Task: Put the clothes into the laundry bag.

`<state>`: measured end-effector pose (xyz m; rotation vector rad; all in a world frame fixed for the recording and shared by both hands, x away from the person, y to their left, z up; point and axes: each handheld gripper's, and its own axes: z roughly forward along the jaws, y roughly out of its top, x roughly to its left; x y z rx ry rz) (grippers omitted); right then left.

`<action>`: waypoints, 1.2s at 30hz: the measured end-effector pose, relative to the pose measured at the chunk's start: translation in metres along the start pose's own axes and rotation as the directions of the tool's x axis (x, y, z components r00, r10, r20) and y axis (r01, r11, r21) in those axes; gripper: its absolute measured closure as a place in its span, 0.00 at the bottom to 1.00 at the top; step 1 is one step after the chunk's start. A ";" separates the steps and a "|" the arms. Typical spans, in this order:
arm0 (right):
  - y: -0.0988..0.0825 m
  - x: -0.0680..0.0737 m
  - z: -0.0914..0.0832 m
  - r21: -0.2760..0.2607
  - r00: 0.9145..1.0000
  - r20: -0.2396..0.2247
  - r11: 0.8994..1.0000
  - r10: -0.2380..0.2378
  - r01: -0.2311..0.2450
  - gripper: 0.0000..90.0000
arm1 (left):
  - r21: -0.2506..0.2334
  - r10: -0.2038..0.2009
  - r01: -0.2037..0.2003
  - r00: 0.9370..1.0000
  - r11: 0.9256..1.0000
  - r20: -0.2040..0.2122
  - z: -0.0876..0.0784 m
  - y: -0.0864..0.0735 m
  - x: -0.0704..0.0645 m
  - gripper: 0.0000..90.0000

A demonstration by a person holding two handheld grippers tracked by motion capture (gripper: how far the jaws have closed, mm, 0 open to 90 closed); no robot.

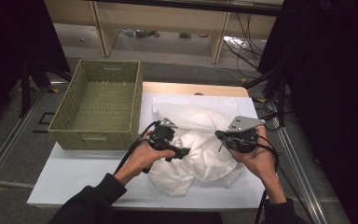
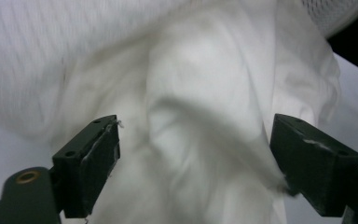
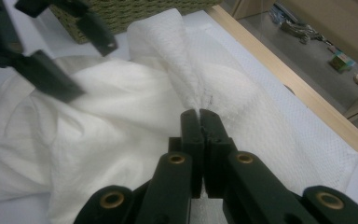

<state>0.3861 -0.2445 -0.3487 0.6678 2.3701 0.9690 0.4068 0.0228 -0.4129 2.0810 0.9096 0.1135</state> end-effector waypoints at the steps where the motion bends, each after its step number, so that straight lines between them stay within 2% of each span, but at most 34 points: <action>1: 0.000 0.000 0.000 0.002 1.000 -0.001 1.000 0.001 -0.001 1.00 | 0.014 0.018 -0.018 1.000 1.000 0.009 0.001 -0.006 0.001 0.17; 2: 0.000 0.000 0.001 0.002 1.000 0.001 1.000 -0.002 0.002 1.00 | 0.040 0.052 -0.053 0.998 0.998 0.018 0.003 -0.012 0.002 0.17; 4: 0.000 0.000 0.002 0.001 1.000 0.000 1.000 -0.009 0.009 1.00 | 0.075 0.059 -0.060 0.998 0.995 0.018 0.017 -0.021 0.004 0.16; 5: 0.001 0.002 0.003 0.007 1.000 -0.009 1.000 -0.001 0.001 1.00 | 0.108 0.061 -0.064 0.998 0.992 0.031 0.025 -0.024 0.005 0.16; 6: 0.001 0.002 0.004 0.006 1.000 -0.007 1.000 -0.007 0.007 1.00 | 0.134 0.092 -0.097 0.995 0.986 0.039 0.033 -0.025 0.007 0.16; 7: 0.001 0.003 0.005 0.009 1.000 -0.006 1.000 -0.015 0.015 1.00 | 0.134 0.103 -0.106 0.994 0.985 0.033 0.042 -0.024 0.008 0.15; 8: 0.001 0.005 0.007 0.013 1.000 -0.014 1.000 -0.014 0.014 1.00 | 0.117 0.085 -0.088 0.996 0.989 0.029 0.048 -0.023 0.006 0.28; 9: 0.001 0.006 0.008 0.016 1.000 -0.015 1.000 -0.018 0.019 1.00 | 0.078 0.060 -0.062 0.998 0.995 0.034 0.053 -0.021 0.004 0.47; 10: 0.001 0.008 0.009 0.018 0.999 -0.021 1.000 -0.024 0.024 1.00 | 0.049 0.022 -0.024 0.999 0.999 0.049 0.056 -0.019 0.001 0.61; 11: 0.001 0.009 0.010 0.019 1.000 -0.022 1.000 -0.015 0.015 1.00 | 0.033 0.014 -0.016 0.997 0.999 0.073 0.055 -0.015 -0.002 0.71; 13: 0.001 0.009 0.011 0.016 0.999 -0.027 1.000 -0.024 0.025 1.00 | -0.013 0.020 -0.019 0.996 1.000 0.090 0.051 -0.006 -0.013 0.82; 14: 0.002 0.010 0.010 0.010 0.999 -0.032 1.000 -0.021 0.021 1.00 | -0.028 0.030 -0.028 0.994 0.999 0.105 0.049 -0.001 -0.017 0.84; 16: 0.005 0.011 0.005 -0.006 0.999 -0.030 1.000 -0.028 0.028 1.00 | -0.065 0.018 -0.010 0.992 0.998 0.125 0.044 0.008 -0.024 0.84; 18: 0.009 0.012 -0.001 -0.024 0.999 -0.033 0.999 -0.025 0.024 1.00 | -0.102 0.004 0.010 0.991 0.995 0.137 0.042 0.019 -0.027 0.85; 19: 0.010 0.011 -0.004 -0.034 0.999 -0.027 0.999 -0.032 0.031 1.00 | -0.112 -0.001 0.015 0.992 0.994 0.125 0.045 0.025 -0.024 0.85; 20: 0.012 0.011 -0.008 -0.047 0.999 -0.029 0.998 -0.032 0.031 1.00 | -0.112 -0.027 0.040 0.993 0.993 0.119 0.049 0.028 -0.020 0.85; 21: 0.012 0.011 -0.010 -0.051 0.999 -0.031 0.998 -0.027 0.026 1.00 | -0.110 -0.052 0.062 0.994 0.992 0.093 0.055 0.030 -0.014 0.85; 22: 0.012 0.011 -0.011 -0.057 0.999 -0.035 0.998 -0.031 0.029 1.00 | -0.114 -0.082 0.087 0.996 0.990 0.042 0.064 0.031 -0.005 0.84; 23: 0.011 0.013 -0.012 -0.042 0.999 -0.047 0.999 -0.015 0.013 1.00 | -0.094 -0.098 0.096 0.995 0.991 -0.016 0.073 0.030 0.007 0.83; 24: 0.011 0.013 -0.012 -0.042 0.999 -0.047 0.999 -0.015 0.013 1.00 | -0.097 -0.136 0.130 0.989 0.987 -0.053 0.082 0.028 0.017 0.83; 25: 0.010 0.013 -0.010 -0.037 0.999 -0.048 0.999 -0.025 0.024 1.00 | -0.092 -0.175 0.168 0.982 0.981 -0.071 0.090 0.024 0.027 0.82; 26: 0.007 0.014 -0.007 -0.015 0.999 -0.048 1.000 -0.021 0.020 1.00 | -0.092 -0.203 0.198 0.977 0.976 -0.059 0.092 0.022 0.031 0.78; 27: 0.004 0.013 -0.004 -0.007 0.998 -0.048 1.000 -0.031 0.031 1.00 | -0.104 -0.212 0.205 0.976 0.973 -0.055 0.092 0.020 0.031 0.75; 28: 0.001 0.012 -0.002 0.003 0.999 -0.047 1.000 -0.024 0.024 1.00 | -0.109 -0.203 0.195 0.977 0.975 -0.062 0.088 0.019 0.030 0.72; 30: -0.003 0.010 0.002 0.011 0.999 -0.049 1.000 -0.012 0.013 1.00 | -0.100 -0.179 0.173 0.982 0.980 -0.056 0.079 0.019 0.026 0.59; 31: -0.004 0.008 0.002 0.013 0.999 -0.047 1.000 -0.012 0.012 1.00 | -0.073 -0.150 0.146 0.988 0.987 -0.042 0.071 0.019 0.022 0.52; 32: -0.005 0.007 0.002 0.014 0.999 -0.041 1.000 -0.009 0.010 1.00 | -0.059 -0.134 0.131 0.990 0.990 -0.046 0.065 0.018 0.020 0.44; 34: -0.005 0.006 0.001 0.017 0.999 -0.035 1.000 0.002 -0.002 1.00 | -0.052 -0.090 0.087 0.995 0.995 -0.049 0.049 0.015 0.013 0.37; 36: -0.005 0.005 0.000 0.013 0.999 -0.031 1.000 -0.009 0.010 1.00 | -0.023 -0.036 0.036 0.999 0.999 -0.018 0.031 0.010 0.008 0.28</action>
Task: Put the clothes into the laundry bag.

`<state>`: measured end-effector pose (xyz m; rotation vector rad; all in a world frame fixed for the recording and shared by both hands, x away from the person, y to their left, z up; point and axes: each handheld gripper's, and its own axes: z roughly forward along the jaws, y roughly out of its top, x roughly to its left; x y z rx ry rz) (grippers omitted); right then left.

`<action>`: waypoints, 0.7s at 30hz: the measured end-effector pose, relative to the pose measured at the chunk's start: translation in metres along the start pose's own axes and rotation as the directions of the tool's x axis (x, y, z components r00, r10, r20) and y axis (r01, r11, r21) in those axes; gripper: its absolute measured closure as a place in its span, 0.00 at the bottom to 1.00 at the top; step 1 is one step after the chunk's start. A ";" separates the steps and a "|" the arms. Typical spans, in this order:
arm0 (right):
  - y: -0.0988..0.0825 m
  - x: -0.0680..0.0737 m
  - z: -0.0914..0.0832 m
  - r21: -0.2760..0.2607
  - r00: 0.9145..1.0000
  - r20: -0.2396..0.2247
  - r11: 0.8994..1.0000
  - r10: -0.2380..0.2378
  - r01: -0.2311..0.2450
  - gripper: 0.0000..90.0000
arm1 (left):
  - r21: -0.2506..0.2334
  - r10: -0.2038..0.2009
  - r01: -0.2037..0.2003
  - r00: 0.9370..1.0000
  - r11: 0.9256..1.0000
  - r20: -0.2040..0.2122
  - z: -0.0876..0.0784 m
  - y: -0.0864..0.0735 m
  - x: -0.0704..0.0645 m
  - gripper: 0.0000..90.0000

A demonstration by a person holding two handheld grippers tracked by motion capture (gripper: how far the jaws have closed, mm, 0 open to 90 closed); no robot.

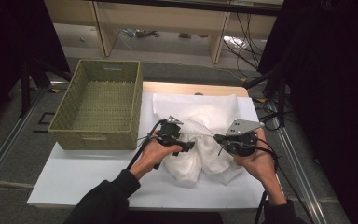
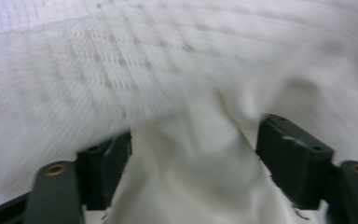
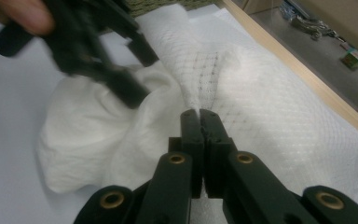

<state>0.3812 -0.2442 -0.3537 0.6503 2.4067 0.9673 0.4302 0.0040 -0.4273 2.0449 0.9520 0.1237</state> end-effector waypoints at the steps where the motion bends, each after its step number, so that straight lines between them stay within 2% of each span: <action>1: 0.000 0.000 -0.001 -0.001 1.000 0.000 1.000 0.002 -0.002 1.00 | 0.012 0.028 -0.028 1.000 1.000 0.008 -0.010 -0.006 -0.002 0.26; 3: 0.000 -0.001 -0.001 -0.006 1.000 -0.001 1.000 -0.001 0.001 1.00 | 0.047 0.080 -0.079 0.997 0.996 -0.013 -0.019 -0.016 -0.004 0.22; 4: 0.000 -0.001 -0.001 -0.004 1.000 -0.002 1.000 0.001 -0.001 1.00 | 0.073 0.113 -0.111 0.993 0.991 -0.021 -0.021 -0.023 -0.004 0.20; 5: 0.000 -0.001 -0.001 -0.001 1.000 0.002 1.000 0.005 -0.005 1.00 | 0.114 0.149 -0.144 0.989 0.983 -0.028 -0.020 -0.029 -0.002 0.19; 7: 0.001 0.000 0.000 -0.002 1.000 0.001 1.000 0.002 -0.002 1.00 | 0.157 0.137 -0.134 0.991 0.978 -0.008 -0.007 -0.043 0.005 0.18; 9: 0.001 0.001 0.002 0.001 1.000 -0.004 1.000 -0.004 0.004 1.00 | 0.158 0.100 -0.097 0.995 0.983 -0.014 0.007 -0.048 0.008 0.19; 10: 0.002 0.002 0.002 0.001 1.000 0.000 1.000 -0.009 0.009 1.00 | 0.124 0.075 -0.074 0.997 0.990 -0.005 0.015 -0.049 0.009 0.23; 11: 0.002 0.003 0.003 0.003 1.000 -0.007 1.000 -0.007 0.007 1.00 | 0.083 0.071 -0.071 0.997 0.994 0.006 0.021 -0.045 0.008 0.34; 12: 0.002 0.004 0.005 0.006 1.000 -0.012 1.000 -0.011 0.011 1.00 | 0.061 0.068 -0.069 0.998 0.996 0.014 0.023 -0.042 0.005 0.57; 14: 0.001 0.005 0.006 0.011 1.000 -0.012 1.000 0.004 -0.004 1.00 | 0.011 0.067 -0.068 0.996 0.998 0.061 0.026 -0.031 -0.002 0.72; 15: 0.001 0.006 0.006 0.014 1.000 -0.021 1.000 0.009 -0.009 1.00 | -0.019 0.064 -0.063 0.995 0.998 0.071 0.027 -0.027 -0.009 0.79; 16: 0.001 0.006 0.007 0.002 0.999 -0.030 1.000 -0.009 0.009 1.00 | -0.032 0.068 -0.066 0.994 0.997 0.081 0.027 -0.023 -0.013 0.81; 19: 0.004 0.007 0.004 -0.004 0.999 -0.028 1.000 -0.016 0.016 1.00 | -0.099 0.063 -0.051 0.991 0.994 0.119 0.026 -0.006 -0.027 0.84; 21: 0.006 0.008 -0.003 -0.020 1.000 -0.022 1.000 -0.011 0.011 1.00 | -0.142 0.059 -0.042 0.992 0.989 0.112 0.025 0.008 -0.034 0.85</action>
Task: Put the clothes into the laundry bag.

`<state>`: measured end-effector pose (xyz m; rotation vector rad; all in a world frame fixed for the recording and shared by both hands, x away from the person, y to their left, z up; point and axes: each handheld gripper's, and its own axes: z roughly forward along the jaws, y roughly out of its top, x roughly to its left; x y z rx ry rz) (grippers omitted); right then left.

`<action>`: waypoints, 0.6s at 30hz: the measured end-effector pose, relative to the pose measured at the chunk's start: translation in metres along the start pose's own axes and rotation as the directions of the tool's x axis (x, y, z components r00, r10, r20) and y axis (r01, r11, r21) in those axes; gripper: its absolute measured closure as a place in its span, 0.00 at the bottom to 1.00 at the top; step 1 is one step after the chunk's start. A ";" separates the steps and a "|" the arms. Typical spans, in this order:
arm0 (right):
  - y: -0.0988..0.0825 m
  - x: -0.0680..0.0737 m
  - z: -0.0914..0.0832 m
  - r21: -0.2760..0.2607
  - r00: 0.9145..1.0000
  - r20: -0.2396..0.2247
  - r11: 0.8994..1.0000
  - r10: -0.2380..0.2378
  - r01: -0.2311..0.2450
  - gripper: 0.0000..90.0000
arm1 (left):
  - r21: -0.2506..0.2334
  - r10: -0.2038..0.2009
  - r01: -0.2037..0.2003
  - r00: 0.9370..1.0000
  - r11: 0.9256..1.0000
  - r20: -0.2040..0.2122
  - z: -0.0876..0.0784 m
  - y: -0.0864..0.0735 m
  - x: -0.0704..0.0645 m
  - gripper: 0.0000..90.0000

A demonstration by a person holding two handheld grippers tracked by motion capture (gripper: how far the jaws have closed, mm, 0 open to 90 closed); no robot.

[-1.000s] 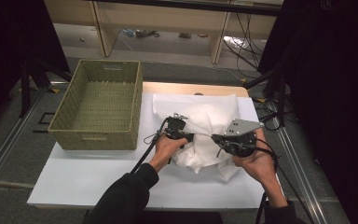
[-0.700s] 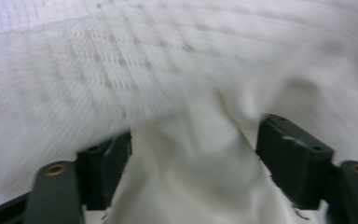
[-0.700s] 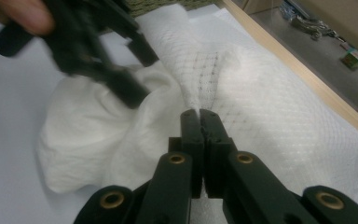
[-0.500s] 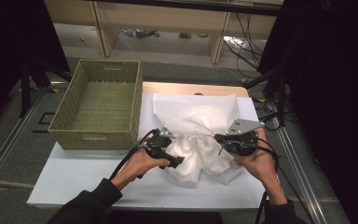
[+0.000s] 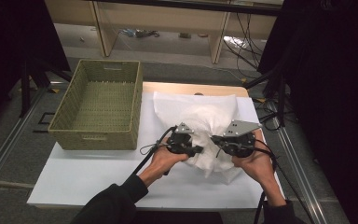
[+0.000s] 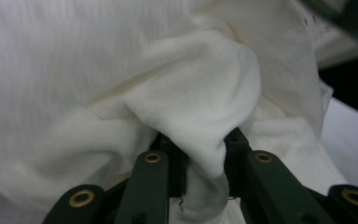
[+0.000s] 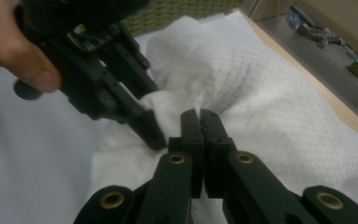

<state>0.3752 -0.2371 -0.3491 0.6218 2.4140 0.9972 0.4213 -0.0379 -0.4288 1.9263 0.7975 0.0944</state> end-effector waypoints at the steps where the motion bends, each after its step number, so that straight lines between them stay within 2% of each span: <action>1: 0.002 0.001 -0.006 -0.010 1.000 0.002 1.000 -0.001 0.001 1.00 | -0.014 -0.010 0.010 1.000 1.000 -0.008 0.000 0.004 0.000 0.85; 2: 0.004 0.001 -0.009 -0.019 1.000 0.002 1.000 -0.007 0.007 1.00 | -0.039 -0.035 0.034 0.999 0.999 -0.026 0.003 0.010 0.002 0.85; 3: 0.007 0.003 -0.016 -0.034 1.000 -0.002 0.999 -0.003 0.003 1.00 | -0.053 -0.037 0.034 0.998 0.998 -0.043 0.005 0.013 0.006 0.85; 4: 0.008 0.004 -0.020 -0.042 1.000 -0.008 0.999 -0.009 0.009 1.00 | -0.071 -0.058 0.052 0.995 0.996 -0.086 0.009 0.016 0.013 0.85; 5: 0.009 0.005 -0.023 -0.041 1.000 -0.007 0.999 -0.004 0.003 1.00 | -0.095 -0.089 0.076 0.986 0.993 -0.141 0.016 0.017 0.024 0.85; 6: 0.008 0.006 -0.024 -0.037 1.000 0.004 0.999 -0.017 0.017 1.00 | -0.104 -0.124 0.107 0.978 0.989 -0.169 0.023 0.015 0.034 0.84; 7: 0.005 0.006 -0.023 -0.019 1.000 0.016 1.000 -0.024 0.024 1.00 | -0.097 -0.161 0.145 0.970 0.985 -0.183 0.029 0.012 0.042 0.83; 8: 0.002 0.006 -0.020 -0.003 1.000 0.022 1.000 -0.019 0.019 1.00 | -0.075 -0.178 0.166 0.965 0.983 -0.192 0.032 0.009 0.047 0.81; 10: -0.006 0.005 -0.012 0.020 1.000 0.010 1.000 0.008 -0.008 1.00 | -0.036 -0.161 0.157 0.968 0.987 -0.195 0.033 0.003 0.048 0.73; 12: -0.013 0.003 -0.005 0.036 1.000 -0.006 0.999 0.012 -0.012 1.00 | 0.011 -0.107 0.111 0.977 0.994 -0.182 0.025 0.000 0.043 0.63; 13: -0.015 0.001 -0.003 0.037 1.000 -0.005 0.999 0.008 -0.008 1.00 | 0.055 -0.072 0.083 0.982 0.995 -0.176 0.019 -0.001 0.041 0.56; 14: -0.017 -0.001 -0.002 0.036 1.000 -0.002 0.999 0.013 -0.012 1.00 | 0.074 -0.036 0.050 0.983 0.996 -0.179 0.010 -0.003 0.038 0.49; 15: -0.017 -0.002 -0.001 0.039 1.000 0.001 0.999 0.014 -0.014 1.00 | 0.095 -0.020 0.037 0.985 0.995 -0.171 0.004 -0.004 0.036 0.43; 16: -0.018 -0.002 -0.002 0.042 1.000 -0.001 0.999 0.019 -0.019 1.00 | 0.115 -0.014 0.030 0.990 0.993 -0.137 -0.007 -0.006 0.033 0.38; 18: -0.017 -0.003 -0.002 0.042 1.000 0.006 0.999 0.030 -0.030 1.00 | 0.160 0.008 0.006 0.996 0.987 -0.088 -0.019 -0.010 0.026 0.27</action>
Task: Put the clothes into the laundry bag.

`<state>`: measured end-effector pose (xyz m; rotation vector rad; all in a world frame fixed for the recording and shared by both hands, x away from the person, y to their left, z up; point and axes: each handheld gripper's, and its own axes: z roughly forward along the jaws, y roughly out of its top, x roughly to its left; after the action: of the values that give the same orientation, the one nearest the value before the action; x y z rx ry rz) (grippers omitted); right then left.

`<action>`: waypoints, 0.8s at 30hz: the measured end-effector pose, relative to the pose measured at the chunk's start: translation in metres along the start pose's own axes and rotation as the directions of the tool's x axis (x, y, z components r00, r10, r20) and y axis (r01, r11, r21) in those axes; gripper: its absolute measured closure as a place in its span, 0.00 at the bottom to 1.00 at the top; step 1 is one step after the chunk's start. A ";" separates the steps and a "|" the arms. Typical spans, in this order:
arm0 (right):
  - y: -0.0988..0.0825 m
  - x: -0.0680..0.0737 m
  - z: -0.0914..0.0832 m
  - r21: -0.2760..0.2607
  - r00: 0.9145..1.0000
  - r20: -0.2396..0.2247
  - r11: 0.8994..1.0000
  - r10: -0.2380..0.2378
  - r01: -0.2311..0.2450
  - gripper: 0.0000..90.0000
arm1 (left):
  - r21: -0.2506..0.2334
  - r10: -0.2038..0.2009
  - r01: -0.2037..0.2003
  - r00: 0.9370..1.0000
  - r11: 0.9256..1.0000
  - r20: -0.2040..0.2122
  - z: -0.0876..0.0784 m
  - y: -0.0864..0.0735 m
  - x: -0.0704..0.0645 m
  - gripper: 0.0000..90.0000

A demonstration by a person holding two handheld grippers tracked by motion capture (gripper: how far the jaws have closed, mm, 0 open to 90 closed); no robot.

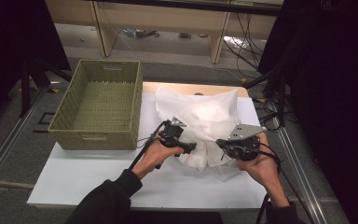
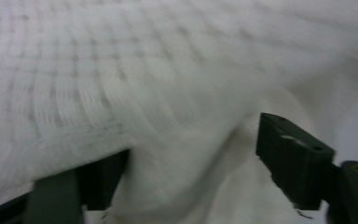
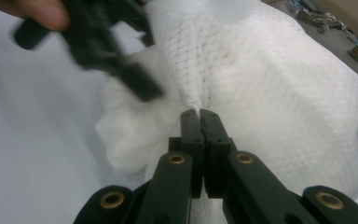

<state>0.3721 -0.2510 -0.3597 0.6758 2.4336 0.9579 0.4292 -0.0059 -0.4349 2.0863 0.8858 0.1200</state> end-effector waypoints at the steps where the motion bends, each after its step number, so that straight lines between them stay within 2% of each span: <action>1: 0.000 0.000 0.000 -0.001 1.000 0.001 1.000 -0.003 0.003 1.00 | 0.021 0.021 -0.021 1.000 1.000 0.008 -0.004 -0.003 -0.003 0.24; 2: 0.000 0.000 0.000 -0.002 1.000 0.002 1.000 -0.003 0.003 1.00 | 0.038 0.033 -0.034 0.999 0.999 0.019 -0.005 -0.006 -0.006 0.23; 4: 0.001 -0.001 0.000 0.001 1.000 0.008 1.000 -0.004 0.004 1.00 | 0.074 0.032 -0.036 0.998 0.997 0.054 -0.001 -0.014 -0.014 0.18; 5: 0.000 -0.001 0.000 0.002 1.000 0.013 1.000 -0.002 0.002 1.00 | 0.114 0.061 -0.068 0.996 0.991 0.060 0.004 -0.017 -0.017 0.17; 6: 0.000 -0.001 0.001 0.004 1.000 0.012 1.000 0.000 0.000 1.00 | 0.135 0.086 -0.092 0.995 0.987 0.047 0.011 -0.018 -0.020 0.17; 7: 0.000 -0.001 0.002 0.000 1.000 0.010 1.000 -0.008 0.008 1.00 | 0.138 0.086 -0.091 0.995 0.986 0.043 0.020 -0.019 -0.022 0.17; 8: -0.001 0.000 0.002 0.006 1.000 0.003 1.000 -0.002 0.002 1.00 | 0.134 0.045 -0.050 0.998 0.990 0.041 0.030 -0.017 -0.025 0.17; 9: -0.001 0.000 0.003 0.007 1.000 0.002 1.000 -0.008 0.008 1.00 | 0.103 0.001 -0.005 0.999 0.995 0.037 0.037 -0.016 -0.029 0.18; 10: -0.001 0.000 0.004 0.011 1.000 -0.003 1.000 -0.006 0.006 1.00 | 0.110 0.026 -0.030 0.999 0.993 0.038 0.043 -0.013 -0.031 0.21; 11: -0.002 0.000 0.004 0.015 1.000 -0.013 1.000 -0.002 0.002 1.00 | 0.089 0.027 -0.029 0.999 0.996 0.024 0.050 -0.010 -0.033 0.29; 12: -0.002 0.000 0.003 0.018 1.000 -0.002 1.000 -0.003 0.003 1.00 | 0.077 0.025 -0.026 1.000 0.997 0.018 0.055 -0.006 -0.034 0.39; 13: -0.002 0.000 0.004 0.014 1.000 -0.003 1.000 -0.003 0.003 1.00 | 0.055 0.030 -0.031 1.000 0.998 0.008 0.059 -0.001 -0.034 0.55; 14: -0.003 -0.001 0.004 0.009 1.000 -0.015 1.000 -0.005 0.005 1.00 | 0.014 0.006 -0.006 1.000 1.000 0.013 0.063 0.003 -0.034 0.70; 15: -0.002 -0.001 0.002 0.008 1.000 -0.013 1.000 -0.003 0.003 1.00 | -0.034 -0.049 0.049 0.999 0.998 0.024 0.065 0.008 -0.034 0.81; 16: -0.002 0.000 0.001 0.002 1.000 -0.023 1.000 -0.001 0.001 1.00 | -0.071 -0.086 0.089 0.995 0.994 0.041 0.064 0.014 -0.033 0.85; 17: -0.001 0.000 -0.002 -0.004 1.000 -0.021 1.000 0.006 -0.006 1.00 | -0.120 -0.114 0.119 0.992 0.986 0.048 0.062 0.021 -0.035 0.87; 19: 0.001 0.000 -0.008 -0.015 1.000 -0.003 1.000 0.003 -0.003 1.00 | -0.197 -0.117 0.121 0.993 0.973 0.033 0.055 0.036 -0.038 0.88; 20: 0.002 0.000 -0.010 -0.021 1.000 0.001 1.000 -0.007 0.007 1.00 | -0.238 -0.103 0.104 0.995 0.966 0.018 0.053 0.044 -0.036 0.89; 22: 0.003 -0.002 -0.015 -0.037 1.000 0.003 0.999 -0.002 0.002 1.00 | -0.246 -0.115 0.107 0.993 0.963 -0.016 0.058 0.050 -0.027 0.88; 24: 0.001 -0.004 -0.016 -0.037 1.000 0.006 0.999 0.004 -0.004 1.00 | -0.219 -0.147 0.125 0.985 0.968 -0.088 0.072 0.046 -0.014 0.87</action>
<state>0.3665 -0.2606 -0.3469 0.6700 2.4035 0.9987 0.4718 -0.0810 -0.4440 1.8280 1.0297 0.2416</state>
